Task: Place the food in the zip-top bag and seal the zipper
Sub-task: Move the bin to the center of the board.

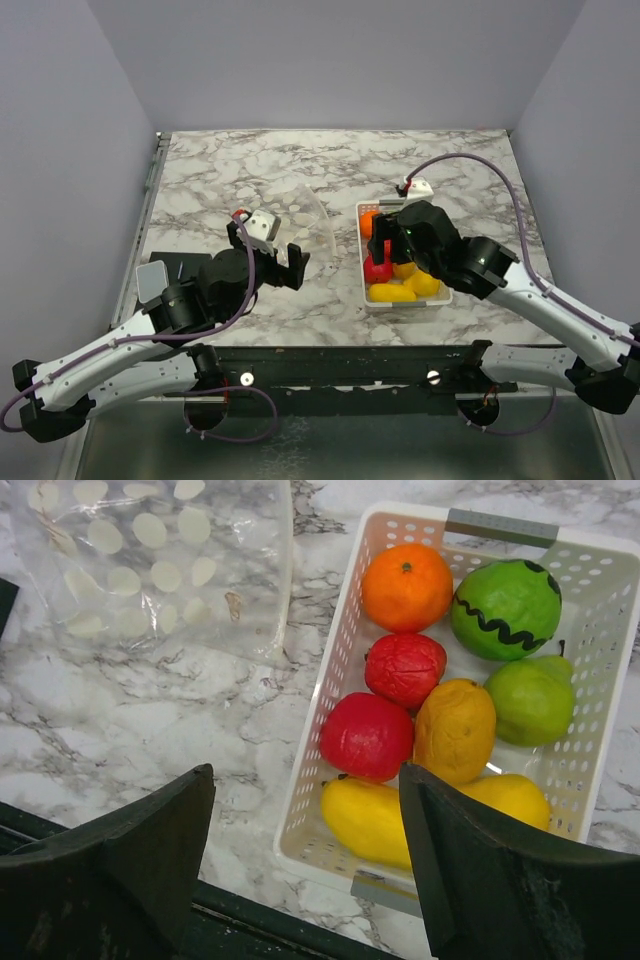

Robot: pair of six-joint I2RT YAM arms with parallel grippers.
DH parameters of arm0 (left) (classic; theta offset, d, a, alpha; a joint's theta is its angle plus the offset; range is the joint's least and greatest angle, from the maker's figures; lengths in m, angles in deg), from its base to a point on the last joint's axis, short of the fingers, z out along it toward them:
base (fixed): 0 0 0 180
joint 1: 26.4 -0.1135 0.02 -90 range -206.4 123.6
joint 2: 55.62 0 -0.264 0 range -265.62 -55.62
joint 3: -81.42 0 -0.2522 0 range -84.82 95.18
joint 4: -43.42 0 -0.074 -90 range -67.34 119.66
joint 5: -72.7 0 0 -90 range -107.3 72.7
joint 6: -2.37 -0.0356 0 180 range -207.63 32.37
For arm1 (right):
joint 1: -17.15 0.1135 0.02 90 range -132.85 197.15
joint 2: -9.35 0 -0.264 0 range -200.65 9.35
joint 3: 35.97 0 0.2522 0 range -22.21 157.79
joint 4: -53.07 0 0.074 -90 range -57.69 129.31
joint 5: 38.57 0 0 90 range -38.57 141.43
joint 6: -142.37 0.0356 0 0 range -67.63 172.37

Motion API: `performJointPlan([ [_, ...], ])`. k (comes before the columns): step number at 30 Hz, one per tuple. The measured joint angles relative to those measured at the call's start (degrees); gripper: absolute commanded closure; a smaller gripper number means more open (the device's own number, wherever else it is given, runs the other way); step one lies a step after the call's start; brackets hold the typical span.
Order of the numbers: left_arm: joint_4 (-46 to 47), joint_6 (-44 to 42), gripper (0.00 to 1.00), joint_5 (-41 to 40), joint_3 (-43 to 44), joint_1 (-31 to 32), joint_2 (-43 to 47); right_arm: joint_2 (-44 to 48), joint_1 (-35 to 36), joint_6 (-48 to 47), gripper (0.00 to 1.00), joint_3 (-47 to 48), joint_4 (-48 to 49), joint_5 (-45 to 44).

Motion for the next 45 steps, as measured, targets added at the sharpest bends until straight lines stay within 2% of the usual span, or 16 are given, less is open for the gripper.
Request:
performJointPlan([
  [5,-0.33,0.04,0.01,-0.17,-0.81,0.00,0.61,-5.55,0.00,1.25,0.33,0.24,0.37,0.28],
  [10,-0.96,0.04,0.01,-0.37,-0.94,0.00,0.52,-10.78,0.00,3.02,0.40,1.09,0.81,0.24],
  [31,-2.97,1.09,0.01,-0.90,-1.64,0.00,1.90,-31.30,-0.04,11.76,0.54,7.13,1.38,-6.45],
  [45,-2.97,1.38,0.01,-0.90,-1.79,0.00,2.73,-36.54,-3.08,14.23,0.66,7.21,2.19,-6.88],
])
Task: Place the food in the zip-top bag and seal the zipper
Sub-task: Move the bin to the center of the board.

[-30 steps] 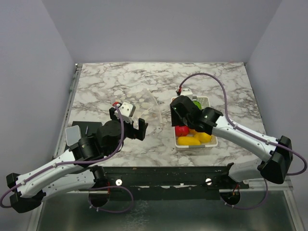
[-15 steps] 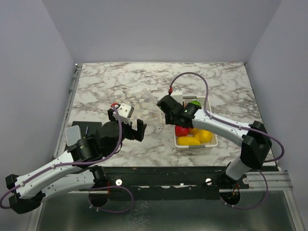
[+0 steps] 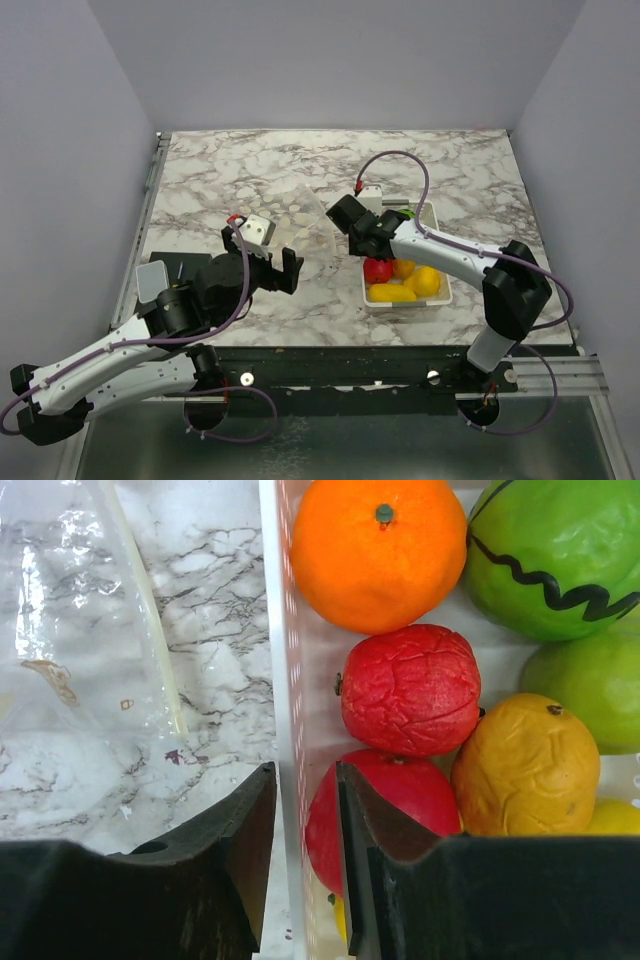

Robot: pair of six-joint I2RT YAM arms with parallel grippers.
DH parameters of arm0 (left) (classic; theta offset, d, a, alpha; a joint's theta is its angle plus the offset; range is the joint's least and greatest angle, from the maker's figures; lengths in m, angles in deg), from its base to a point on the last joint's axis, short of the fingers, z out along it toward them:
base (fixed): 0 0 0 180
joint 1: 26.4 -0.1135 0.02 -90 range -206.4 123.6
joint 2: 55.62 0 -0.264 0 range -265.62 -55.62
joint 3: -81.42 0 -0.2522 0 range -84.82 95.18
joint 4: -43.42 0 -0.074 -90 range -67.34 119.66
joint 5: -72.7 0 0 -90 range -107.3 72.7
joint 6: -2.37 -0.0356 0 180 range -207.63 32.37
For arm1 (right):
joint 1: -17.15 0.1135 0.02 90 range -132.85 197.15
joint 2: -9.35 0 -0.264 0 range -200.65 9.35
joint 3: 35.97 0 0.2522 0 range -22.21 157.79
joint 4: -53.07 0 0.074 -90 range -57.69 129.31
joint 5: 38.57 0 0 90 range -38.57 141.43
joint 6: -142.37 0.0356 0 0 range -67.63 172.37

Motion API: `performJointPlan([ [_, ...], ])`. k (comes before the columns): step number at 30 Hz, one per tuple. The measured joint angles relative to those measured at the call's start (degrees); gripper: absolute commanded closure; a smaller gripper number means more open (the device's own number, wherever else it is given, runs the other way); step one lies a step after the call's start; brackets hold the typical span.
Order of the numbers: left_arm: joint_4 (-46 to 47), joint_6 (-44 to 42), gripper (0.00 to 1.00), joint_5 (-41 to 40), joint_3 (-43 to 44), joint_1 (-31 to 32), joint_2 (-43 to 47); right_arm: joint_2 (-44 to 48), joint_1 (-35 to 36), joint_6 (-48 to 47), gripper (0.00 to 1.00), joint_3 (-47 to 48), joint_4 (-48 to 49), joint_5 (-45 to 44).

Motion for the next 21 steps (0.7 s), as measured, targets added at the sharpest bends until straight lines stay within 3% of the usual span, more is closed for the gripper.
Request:
performJointPlan([
  [12,0.00,0.07,0.01,0.00,-0.02,0.00,0.24,-1.86,-1.07,0.39,0.79,-0.11,2.43,0.72],
  [21,0.00,0.13,0.01,-0.04,-0.04,0.00,0.24,-2.12,-1.81,0.13,0.99,-1.53,4.24,1.25],
])
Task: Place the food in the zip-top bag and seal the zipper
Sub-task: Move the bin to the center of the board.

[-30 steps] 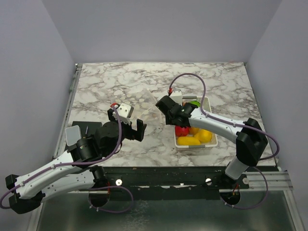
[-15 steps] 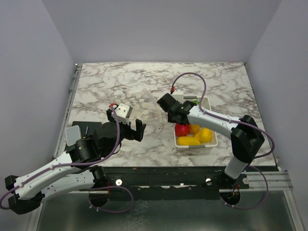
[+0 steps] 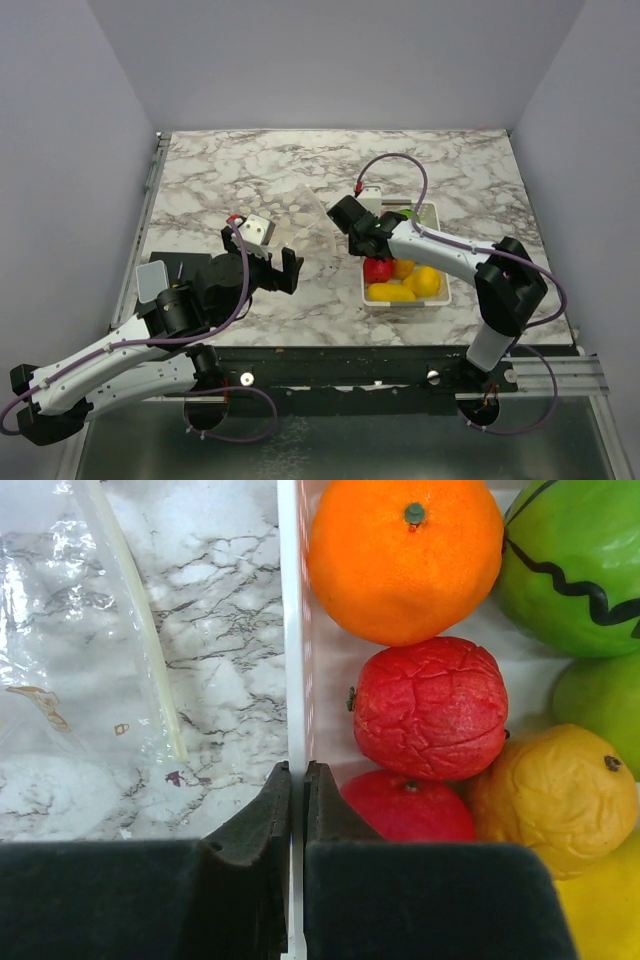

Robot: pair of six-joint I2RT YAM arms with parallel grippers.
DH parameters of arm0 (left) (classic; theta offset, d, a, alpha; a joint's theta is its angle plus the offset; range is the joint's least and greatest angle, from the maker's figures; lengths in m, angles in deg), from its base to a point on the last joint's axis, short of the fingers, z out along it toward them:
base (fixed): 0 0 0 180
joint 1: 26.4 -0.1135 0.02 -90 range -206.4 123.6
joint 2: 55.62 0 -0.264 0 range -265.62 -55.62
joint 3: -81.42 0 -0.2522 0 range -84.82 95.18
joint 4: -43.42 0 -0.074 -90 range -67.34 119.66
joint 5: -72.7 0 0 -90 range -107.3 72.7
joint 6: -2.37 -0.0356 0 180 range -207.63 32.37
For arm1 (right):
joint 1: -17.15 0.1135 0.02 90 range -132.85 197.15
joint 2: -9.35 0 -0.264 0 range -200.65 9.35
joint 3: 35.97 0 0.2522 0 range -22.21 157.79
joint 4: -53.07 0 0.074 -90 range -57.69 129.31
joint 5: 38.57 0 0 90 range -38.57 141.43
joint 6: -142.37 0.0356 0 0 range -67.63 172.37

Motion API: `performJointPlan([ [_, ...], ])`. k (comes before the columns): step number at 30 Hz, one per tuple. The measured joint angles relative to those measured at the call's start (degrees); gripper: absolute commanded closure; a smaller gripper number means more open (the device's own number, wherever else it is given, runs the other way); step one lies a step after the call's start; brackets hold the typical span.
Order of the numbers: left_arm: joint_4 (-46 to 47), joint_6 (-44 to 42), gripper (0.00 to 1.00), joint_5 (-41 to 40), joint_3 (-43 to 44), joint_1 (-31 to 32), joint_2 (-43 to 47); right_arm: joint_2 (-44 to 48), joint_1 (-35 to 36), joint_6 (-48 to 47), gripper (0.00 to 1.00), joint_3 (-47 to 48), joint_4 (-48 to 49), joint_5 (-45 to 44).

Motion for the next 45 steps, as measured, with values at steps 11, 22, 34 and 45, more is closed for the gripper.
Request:
performJointPlan([
  [11,-0.02,0.00,0.01,-0.48,0.00,0.00,-0.39,2.05,-1.01,-2.34,0.99,-3.19,3.69,0.07],
  [22,-0.04,0.00,0.01,-1.05,0.00,0.00,-0.90,5.09,-1.79,-9.25,0.99,-6.99,6.05,0.94],
  [34,-0.07,0.00,0.01,-1.07,0.00,0.00,-1.03,7.21,-3.50,-12.76,0.99,-9.11,5.95,1.29],
  [45,-0.13,0.00,0.01,-1.11,0.00,0.00,-1.03,7.21,-3.74,-12.74,0.64,-8.31,2.78,1.36],
])
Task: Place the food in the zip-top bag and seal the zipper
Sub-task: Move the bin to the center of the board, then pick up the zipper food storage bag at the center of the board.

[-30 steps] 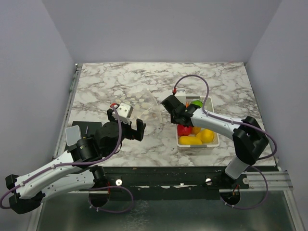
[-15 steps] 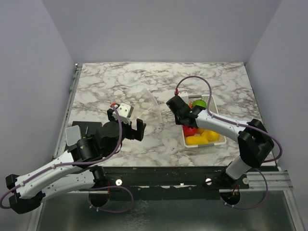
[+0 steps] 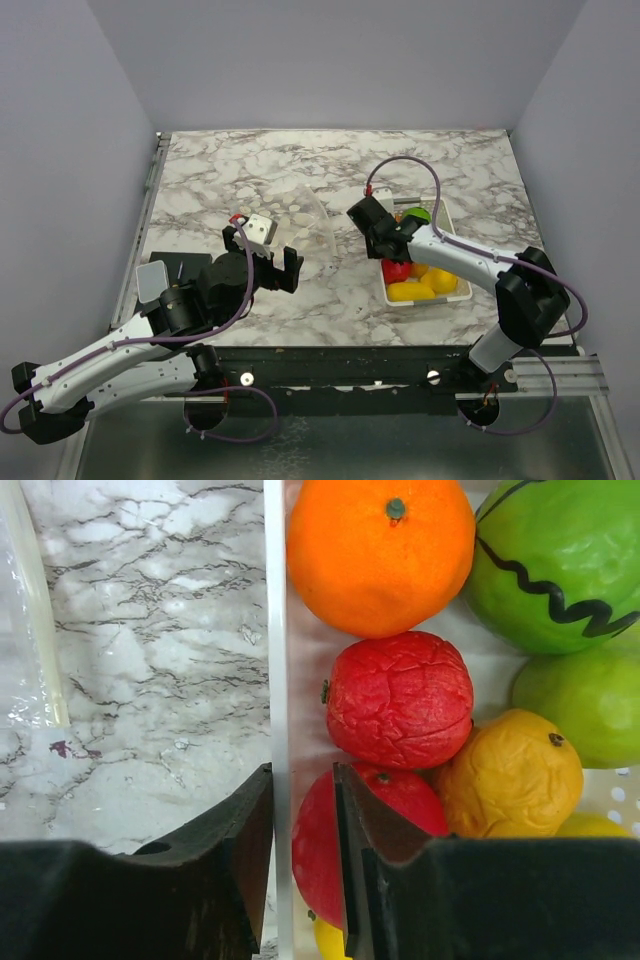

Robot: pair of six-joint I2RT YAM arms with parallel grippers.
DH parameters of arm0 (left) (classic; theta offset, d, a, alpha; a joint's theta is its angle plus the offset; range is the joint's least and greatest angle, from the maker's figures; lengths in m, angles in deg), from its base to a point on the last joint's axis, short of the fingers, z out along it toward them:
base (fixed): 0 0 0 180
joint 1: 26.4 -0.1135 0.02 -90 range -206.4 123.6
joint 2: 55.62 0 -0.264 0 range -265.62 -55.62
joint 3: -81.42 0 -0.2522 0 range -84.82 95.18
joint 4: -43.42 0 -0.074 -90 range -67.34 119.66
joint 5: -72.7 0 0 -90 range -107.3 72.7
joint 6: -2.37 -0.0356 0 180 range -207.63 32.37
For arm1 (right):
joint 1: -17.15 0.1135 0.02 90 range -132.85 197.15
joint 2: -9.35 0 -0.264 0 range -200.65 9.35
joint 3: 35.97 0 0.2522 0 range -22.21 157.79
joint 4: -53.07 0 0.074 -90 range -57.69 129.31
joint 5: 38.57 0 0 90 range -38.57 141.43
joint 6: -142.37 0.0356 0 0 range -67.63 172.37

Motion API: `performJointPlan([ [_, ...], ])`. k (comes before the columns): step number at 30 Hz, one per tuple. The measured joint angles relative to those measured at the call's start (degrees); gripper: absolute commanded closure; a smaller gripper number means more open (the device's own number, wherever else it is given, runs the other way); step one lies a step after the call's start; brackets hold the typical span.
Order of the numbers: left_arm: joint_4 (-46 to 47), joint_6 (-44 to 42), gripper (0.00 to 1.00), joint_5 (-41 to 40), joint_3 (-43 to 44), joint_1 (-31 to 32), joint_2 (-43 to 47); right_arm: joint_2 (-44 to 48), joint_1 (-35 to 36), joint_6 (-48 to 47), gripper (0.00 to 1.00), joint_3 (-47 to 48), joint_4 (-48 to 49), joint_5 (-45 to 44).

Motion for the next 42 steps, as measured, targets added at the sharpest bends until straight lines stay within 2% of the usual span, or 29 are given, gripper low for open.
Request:
performJointPlan([
  [4,0.00,0.00,0.01,-0.02,0.00,0.00,0.00,0.11,0.00,0.00,0.60,2.75,-2.14,0.02],
  [8,0.00,0.00,0.01,-0.04,0.00,0.00,0.00,1.49,0.00,-0.09,0.50,5.84,-3.17,0.79],
  [18,-0.02,0.00,0.01,-0.15,0.00,0.00,0.02,2.95,0.42,-0.35,0.32,13.00,-2.62,7.63],
  [30,-0.07,-0.02,0.01,-0.28,0.00,0.00,0.55,-5.88,0.42,2.32,0.09,18.47,1.88,14.80],
  [36,-0.07,-0.02,0.01,-0.46,0.00,0.00,0.83,-10.73,0.42,4.15,0.03,20.06,3.13,16.72],
  [42,-0.07,-0.02,0.01,-0.85,0.00,0.00,0.90,-14.56,0.39,5.49,0.02,21.31,4.22,17.77],
])
